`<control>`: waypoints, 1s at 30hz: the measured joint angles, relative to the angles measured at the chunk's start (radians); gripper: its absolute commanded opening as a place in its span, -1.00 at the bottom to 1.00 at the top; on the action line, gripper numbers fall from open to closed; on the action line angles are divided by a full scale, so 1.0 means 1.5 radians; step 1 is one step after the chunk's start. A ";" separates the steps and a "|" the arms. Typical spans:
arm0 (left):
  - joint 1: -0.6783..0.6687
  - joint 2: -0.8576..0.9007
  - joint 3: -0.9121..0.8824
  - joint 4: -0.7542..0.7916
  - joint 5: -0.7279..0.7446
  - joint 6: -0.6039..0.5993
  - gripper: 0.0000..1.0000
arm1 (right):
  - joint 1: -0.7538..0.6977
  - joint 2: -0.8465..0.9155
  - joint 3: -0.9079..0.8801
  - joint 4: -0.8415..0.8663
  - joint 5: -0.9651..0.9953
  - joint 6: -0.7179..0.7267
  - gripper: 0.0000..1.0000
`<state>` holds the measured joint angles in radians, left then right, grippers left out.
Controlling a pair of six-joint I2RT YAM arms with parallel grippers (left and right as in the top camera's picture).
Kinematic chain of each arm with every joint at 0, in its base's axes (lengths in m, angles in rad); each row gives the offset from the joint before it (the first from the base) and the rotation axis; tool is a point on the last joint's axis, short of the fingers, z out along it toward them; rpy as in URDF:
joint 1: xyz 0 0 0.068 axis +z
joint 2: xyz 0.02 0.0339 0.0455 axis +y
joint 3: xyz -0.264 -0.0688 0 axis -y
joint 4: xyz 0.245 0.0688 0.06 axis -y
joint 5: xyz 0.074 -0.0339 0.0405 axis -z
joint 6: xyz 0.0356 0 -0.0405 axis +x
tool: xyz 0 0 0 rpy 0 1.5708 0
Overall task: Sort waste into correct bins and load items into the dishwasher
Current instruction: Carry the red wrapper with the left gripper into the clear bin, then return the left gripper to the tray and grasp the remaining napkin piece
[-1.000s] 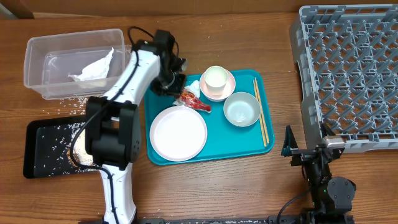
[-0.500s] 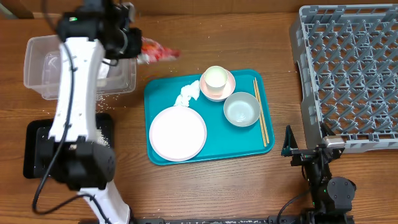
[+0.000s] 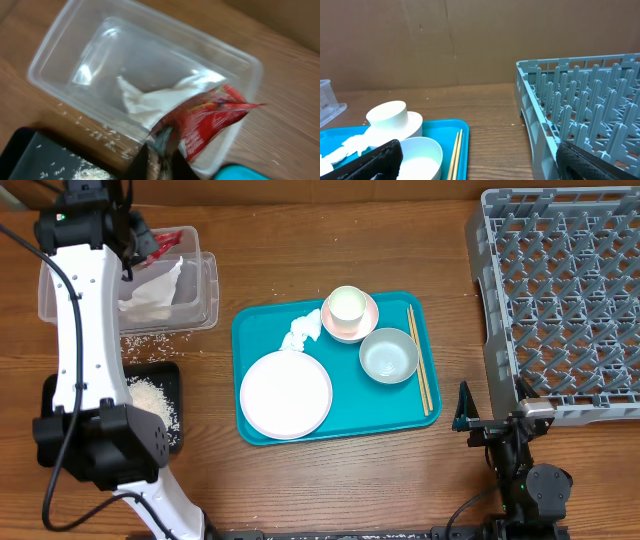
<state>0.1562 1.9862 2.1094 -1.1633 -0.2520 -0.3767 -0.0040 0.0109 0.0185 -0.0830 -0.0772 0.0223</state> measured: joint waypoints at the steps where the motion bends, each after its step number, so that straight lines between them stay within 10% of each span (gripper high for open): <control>1: 0.005 0.009 0.000 -0.001 -0.005 -0.003 0.51 | 0.000 0.000 0.000 0.000 0.000 0.000 1.00; 9: 0.021 0.036 -0.001 -0.023 -0.009 -0.012 0.36 | 0.000 0.000 0.000 0.000 0.000 0.000 1.00; 14: 0.021 0.036 -0.001 -0.055 0.060 -0.013 -0.15 | 0.000 0.000 0.000 0.001 0.000 0.000 1.00; 22: -0.017 0.036 -0.001 -0.058 0.338 0.109 0.03 | 0.000 0.000 0.000 0.000 0.000 0.000 1.00; 30: -0.173 0.036 -0.002 -0.073 0.405 0.239 0.20 | 0.000 0.000 0.000 0.000 0.000 0.000 1.00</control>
<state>-0.1028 2.0407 2.1063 -1.2724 0.3553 -0.0181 -0.0040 0.0109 0.0185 -0.0830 -0.0769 0.0223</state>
